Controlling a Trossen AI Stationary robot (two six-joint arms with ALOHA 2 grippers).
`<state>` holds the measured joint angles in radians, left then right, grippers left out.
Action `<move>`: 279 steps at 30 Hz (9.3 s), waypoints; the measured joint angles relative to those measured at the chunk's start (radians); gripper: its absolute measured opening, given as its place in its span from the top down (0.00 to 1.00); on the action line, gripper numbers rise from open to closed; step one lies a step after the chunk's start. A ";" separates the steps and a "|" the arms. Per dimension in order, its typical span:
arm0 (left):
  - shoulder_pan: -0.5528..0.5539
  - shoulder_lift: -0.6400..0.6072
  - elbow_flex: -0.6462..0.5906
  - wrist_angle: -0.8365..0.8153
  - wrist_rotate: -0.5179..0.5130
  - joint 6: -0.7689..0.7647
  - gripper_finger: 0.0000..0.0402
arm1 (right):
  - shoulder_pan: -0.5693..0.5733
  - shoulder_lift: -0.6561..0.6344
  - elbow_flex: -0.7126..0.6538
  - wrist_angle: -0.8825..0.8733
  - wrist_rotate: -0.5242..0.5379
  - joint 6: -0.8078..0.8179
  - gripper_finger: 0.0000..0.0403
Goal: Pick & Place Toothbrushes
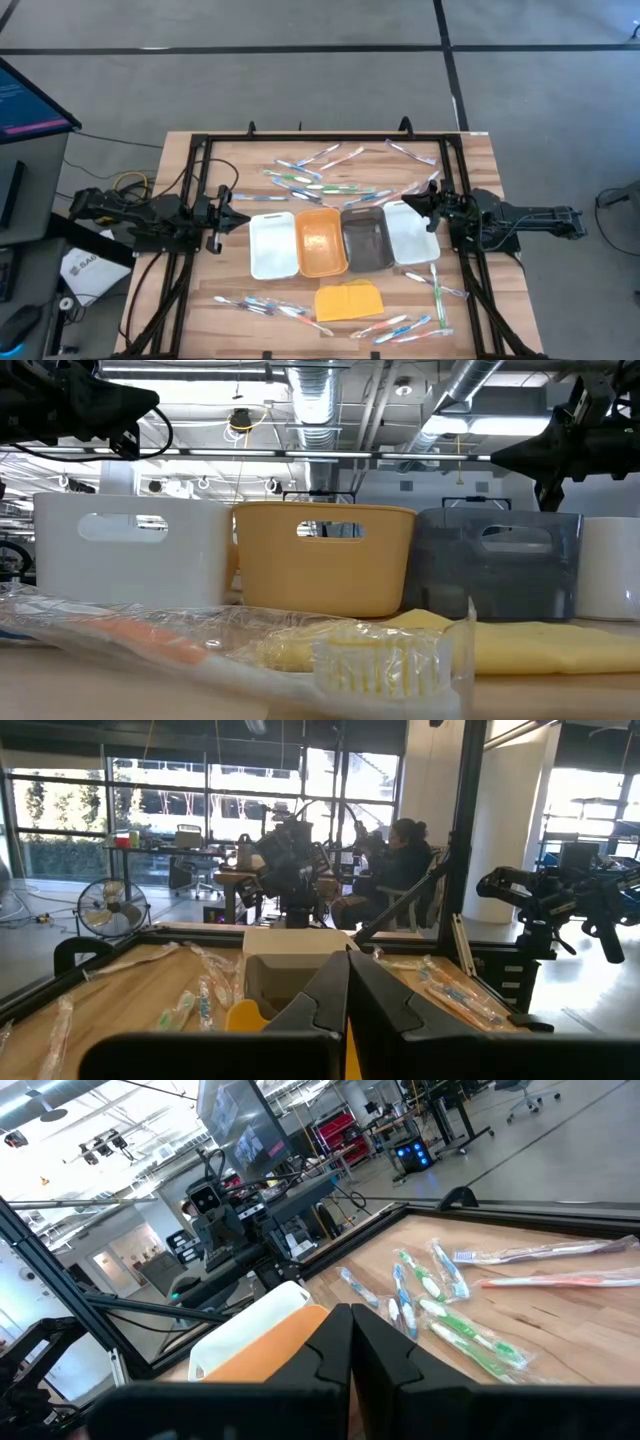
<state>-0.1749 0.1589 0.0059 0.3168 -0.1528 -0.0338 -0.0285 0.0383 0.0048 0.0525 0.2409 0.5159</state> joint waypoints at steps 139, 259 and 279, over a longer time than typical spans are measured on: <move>-0.021 0.753 0.455 0.674 0.101 -0.157 0.95 | 0.000 0.000 0.000 0.000 0.000 0.000 1.00; -0.024 0.753 0.455 0.660 0.159 -0.211 0.95 | 0.373 1.112 0.720 -1.385 -0.102 0.969 1.00; -0.024 0.753 0.455 0.663 0.158 -0.211 0.95 | 0.376 1.113 0.727 -1.364 -0.124 0.967 1.00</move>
<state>-0.1989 0.9115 0.4606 0.9800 0.0051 -0.2447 0.3477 1.1510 0.7319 -1.3117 0.1165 1.4830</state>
